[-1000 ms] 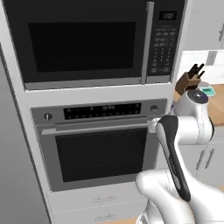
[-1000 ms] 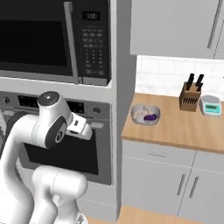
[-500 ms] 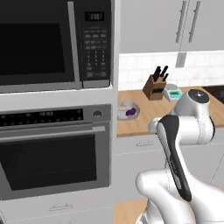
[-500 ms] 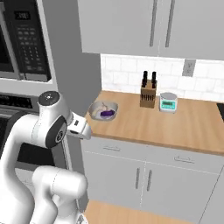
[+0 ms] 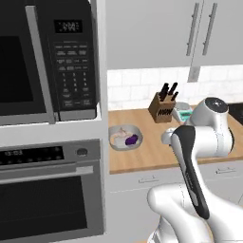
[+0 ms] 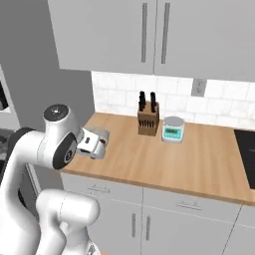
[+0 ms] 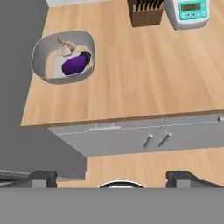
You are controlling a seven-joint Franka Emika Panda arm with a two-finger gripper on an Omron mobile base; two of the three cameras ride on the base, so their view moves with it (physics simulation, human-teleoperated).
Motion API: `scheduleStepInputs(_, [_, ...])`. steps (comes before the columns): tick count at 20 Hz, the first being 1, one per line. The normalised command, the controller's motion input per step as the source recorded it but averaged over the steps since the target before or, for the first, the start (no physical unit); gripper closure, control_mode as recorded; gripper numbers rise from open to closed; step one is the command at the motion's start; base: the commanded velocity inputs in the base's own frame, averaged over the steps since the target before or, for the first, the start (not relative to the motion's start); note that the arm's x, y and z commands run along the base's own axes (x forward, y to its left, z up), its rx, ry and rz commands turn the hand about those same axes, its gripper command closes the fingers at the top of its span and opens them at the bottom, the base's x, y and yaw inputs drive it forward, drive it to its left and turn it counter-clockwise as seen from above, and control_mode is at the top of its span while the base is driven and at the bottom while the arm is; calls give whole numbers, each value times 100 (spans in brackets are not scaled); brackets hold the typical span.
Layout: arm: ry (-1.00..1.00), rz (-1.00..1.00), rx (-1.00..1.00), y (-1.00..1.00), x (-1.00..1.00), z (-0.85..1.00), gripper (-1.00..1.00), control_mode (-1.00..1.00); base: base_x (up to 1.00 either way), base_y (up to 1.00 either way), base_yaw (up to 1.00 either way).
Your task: Take the meat container that has the chicken drumstick and place it on the second highest rack of the freezer. Then take the vegetable container that has the garlic and eggplant and place it on the highest rack of the freezer.
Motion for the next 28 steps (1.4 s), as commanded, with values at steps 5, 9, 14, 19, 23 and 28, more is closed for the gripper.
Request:
scheduleStepInputs(5, [0,0,0,0,0,0,-100,100,74,-8,0])
scheduleStepInputs(9, [0,0,0,0,0,0,-100,100,68,0,0])
scheduleStepInputs(14, [9,0,0,0,70,-5,-100,-100,14,0,0])
scheduleStepInputs(19, [12,0,0,0,100,-28,-100,-100,0,0,0])
scheduleStepInputs(23, [20,0,0,6,94,-52,-100,-100,0,0,0])
scheduleStepInputs(28, [21,2,0,24,36,-74,-100,-100,0,0,0])
